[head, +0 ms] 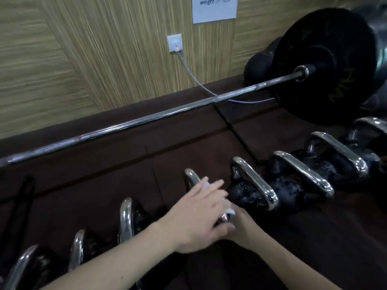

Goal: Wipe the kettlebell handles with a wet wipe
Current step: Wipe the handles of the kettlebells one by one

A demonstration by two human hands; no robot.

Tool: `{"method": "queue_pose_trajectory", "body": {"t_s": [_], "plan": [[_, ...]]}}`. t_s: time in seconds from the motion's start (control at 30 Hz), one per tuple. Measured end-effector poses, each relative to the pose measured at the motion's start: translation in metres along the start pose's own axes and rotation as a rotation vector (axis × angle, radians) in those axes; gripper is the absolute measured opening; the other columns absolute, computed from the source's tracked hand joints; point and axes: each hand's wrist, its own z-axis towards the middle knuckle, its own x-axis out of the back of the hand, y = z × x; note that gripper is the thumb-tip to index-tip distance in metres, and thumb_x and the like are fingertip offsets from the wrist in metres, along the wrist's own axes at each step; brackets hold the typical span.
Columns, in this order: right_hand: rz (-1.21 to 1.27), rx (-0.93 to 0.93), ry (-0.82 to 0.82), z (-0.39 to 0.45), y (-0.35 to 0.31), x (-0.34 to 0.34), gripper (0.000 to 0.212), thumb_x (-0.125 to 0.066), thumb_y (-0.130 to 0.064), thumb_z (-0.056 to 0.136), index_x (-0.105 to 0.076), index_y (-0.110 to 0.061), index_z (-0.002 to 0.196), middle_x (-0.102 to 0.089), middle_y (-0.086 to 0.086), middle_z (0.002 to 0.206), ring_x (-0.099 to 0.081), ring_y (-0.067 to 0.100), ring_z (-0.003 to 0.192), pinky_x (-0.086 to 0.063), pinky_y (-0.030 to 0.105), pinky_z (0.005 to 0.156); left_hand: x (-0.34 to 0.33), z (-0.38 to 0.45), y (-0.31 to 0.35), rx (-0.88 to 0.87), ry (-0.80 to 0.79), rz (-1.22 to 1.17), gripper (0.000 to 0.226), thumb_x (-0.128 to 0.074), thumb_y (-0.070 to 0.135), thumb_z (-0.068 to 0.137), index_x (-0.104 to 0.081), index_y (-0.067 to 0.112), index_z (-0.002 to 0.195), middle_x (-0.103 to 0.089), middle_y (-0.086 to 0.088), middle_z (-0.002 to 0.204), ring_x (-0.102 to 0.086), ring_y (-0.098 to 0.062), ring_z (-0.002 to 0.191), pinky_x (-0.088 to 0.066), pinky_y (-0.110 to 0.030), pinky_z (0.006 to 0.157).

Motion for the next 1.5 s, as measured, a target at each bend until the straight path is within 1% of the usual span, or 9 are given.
{"method": "queue_pose_trajectory", "body": {"t_s": [0.13, 0.27, 0.43, 0.57, 0.7, 1.03, 1.2, 1.37, 1.5], "plan": [[0.012, 0.111, 0.029, 0.002, 0.005, 0.001, 0.04, -0.074, -0.036, 0.089, -0.06, -0.042, 0.126, -0.07, -0.013, 0.126, -0.064, 0.011, 0.123, -0.05, 0.043, 0.108, 0.0, -0.008, 0.011, -0.153, -0.025, 0.117, 0.051, -0.038, 0.063, 0.104, -0.06, 0.026, 0.13, -0.055, 0.004, 0.136, -0.033, -0.022, 0.152, -0.011, -0.048, 0.13], [0.177, -0.036, -0.03, 0.007, 0.009, -0.003, 0.121, -0.098, -0.053, 0.047, -0.033, -0.056, 0.15, -0.061, -0.025, 0.136, -0.053, -0.003, 0.13, -0.044, 0.031, 0.113, 0.013, 0.016, -0.035, 0.089, 0.0, 0.021, 0.054, -0.018, 0.059, 0.104, -0.061, 0.029, 0.118, -0.057, 0.009, 0.121, -0.044, -0.015, 0.136, -0.01, -0.048, 0.129], [0.171, -0.075, -0.036, 0.006, 0.005, 0.001, 0.131, -0.1, -0.054, 0.043, -0.024, -0.061, 0.15, -0.059, -0.021, 0.141, -0.052, 0.0, 0.133, -0.037, 0.034, 0.12, 0.019, 0.026, -0.081, 0.493, 0.051, -0.544, 0.047, -0.018, 0.058, 0.108, -0.05, 0.034, 0.085, -0.052, 0.012, 0.088, -0.058, -0.016, 0.1, -0.037, -0.049, 0.109], [0.144, -0.058, -0.025, 0.007, 0.004, 0.0, 0.125, -0.098, -0.056, 0.044, -0.033, -0.053, 0.151, -0.06, -0.023, 0.138, -0.051, -0.003, 0.132, -0.042, 0.029, 0.115, 0.012, 0.009, -0.036, 0.233, -0.016, -0.113, 0.061, -0.019, 0.065, 0.102, -0.058, 0.024, 0.126, -0.052, 0.009, 0.131, -0.025, -0.025, 0.156, -0.013, -0.05, 0.129], [0.17, -0.073, -0.005, 0.003, 0.002, -0.002, 0.093, -0.076, -0.056, 0.06, -0.041, -0.052, 0.146, -0.066, -0.038, 0.108, -0.061, -0.014, 0.107, -0.052, 0.013, 0.086, 0.005, -0.005, 0.009, -0.036, -0.1, 0.071, 0.068, -0.026, 0.07, 0.103, -0.056, 0.019, 0.136, -0.054, 0.002, 0.143, -0.022, -0.023, 0.159, -0.004, -0.052, 0.13], [0.146, -0.095, -0.018, 0.003, 0.006, -0.004, 0.132, -0.1, -0.049, 0.044, -0.026, -0.055, 0.153, -0.057, -0.023, 0.143, -0.048, -0.003, 0.135, -0.037, 0.026, 0.118, 0.022, 0.034, -0.038, 0.279, -0.024, -0.028, 0.06, -0.011, 0.032, 0.104, -0.07, 0.023, 0.102, -0.068, 0.003, 0.118, -0.044, -0.029, 0.146, -0.022, -0.058, 0.123], [0.191, -0.114, -0.032, 0.007, 0.005, -0.001, 0.054, -0.079, -0.029, 0.078, -0.057, -0.065, 0.112, -0.061, -0.018, 0.13, -0.055, 0.006, 0.127, -0.04, 0.003, 0.094, 0.008, 0.004, 0.02, -0.18, -0.044, 0.148, 0.041, -0.035, 0.047, 0.107, -0.067, 0.022, 0.112, -0.062, 0.005, 0.112, -0.055, -0.019, 0.119, -0.02, -0.049, 0.128], [0.181, -0.096, -0.005, 0.006, 0.009, -0.006, 0.124, -0.1, -0.043, 0.045, -0.035, -0.05, 0.151, -0.063, -0.017, 0.137, -0.055, -0.001, 0.129, -0.044, 0.031, 0.114, 0.017, 0.01, -0.026, 0.019, -0.011, 0.061, 0.049, -0.022, 0.047, 0.106, -0.064, 0.025, 0.119, -0.062, 0.008, 0.117, -0.054, -0.016, 0.122, -0.019, -0.047, 0.127], [0.167, -0.106, -0.008, 0.007, 0.011, -0.004, 0.131, -0.101, -0.047, 0.041, -0.028, -0.061, 0.149, -0.059, -0.018, 0.142, -0.047, 0.0, 0.138, -0.036, 0.031, 0.12, 0.026, 0.029, -0.061, 0.362, 0.054, -0.176, 0.04, -0.021, 0.039, 0.111, -0.049, 0.026, 0.085, -0.054, 0.005, 0.087, -0.052, -0.02, 0.09, -0.043, -0.053, 0.101]]}}
